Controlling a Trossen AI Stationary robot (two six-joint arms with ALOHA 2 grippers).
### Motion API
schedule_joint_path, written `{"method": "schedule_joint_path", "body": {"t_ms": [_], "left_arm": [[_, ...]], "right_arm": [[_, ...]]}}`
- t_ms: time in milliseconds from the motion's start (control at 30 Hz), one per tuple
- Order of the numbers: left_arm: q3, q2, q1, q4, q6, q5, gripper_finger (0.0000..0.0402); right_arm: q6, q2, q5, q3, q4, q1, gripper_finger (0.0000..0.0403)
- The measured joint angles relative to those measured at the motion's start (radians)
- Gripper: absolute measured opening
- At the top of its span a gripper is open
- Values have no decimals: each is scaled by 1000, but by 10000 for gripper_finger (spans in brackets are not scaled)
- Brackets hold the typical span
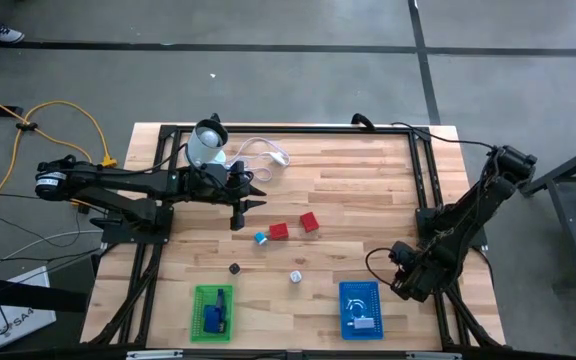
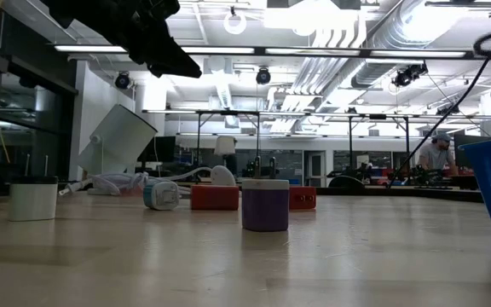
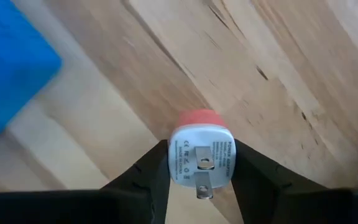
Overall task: Pick & Place Office items
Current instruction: Put the pink charger adapter into the blue bin
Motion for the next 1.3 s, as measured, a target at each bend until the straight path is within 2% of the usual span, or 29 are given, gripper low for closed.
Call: {"method": "schedule_joint_path", "body": {"t_ms": [167, 400, 533, 700, 900, 1300], "left_arm": [[0, 0, 0, 0, 0, 0, 98], [0, 0, 0, 0, 0, 0, 98], [0, 0, 0, 0, 0, 0, 98], [0, 0, 0, 0, 0, 0, 98], [0, 0, 0, 0, 0, 0, 98], [0, 0, 0, 0, 0, 0, 98]], "right_arm": [[-58, -111, 30, 0, 2, -13, 123], [-177, -256, 160, 0, 115, -13, 129], [-292, -279, 208, 0, 256, -13, 126], [-382, -265, 219, 0, 394, -14, 127], [-459, -246, 195, 0, 444, -56, 126], [-718, -234, 6, 27, 519, -256, 126]]}}
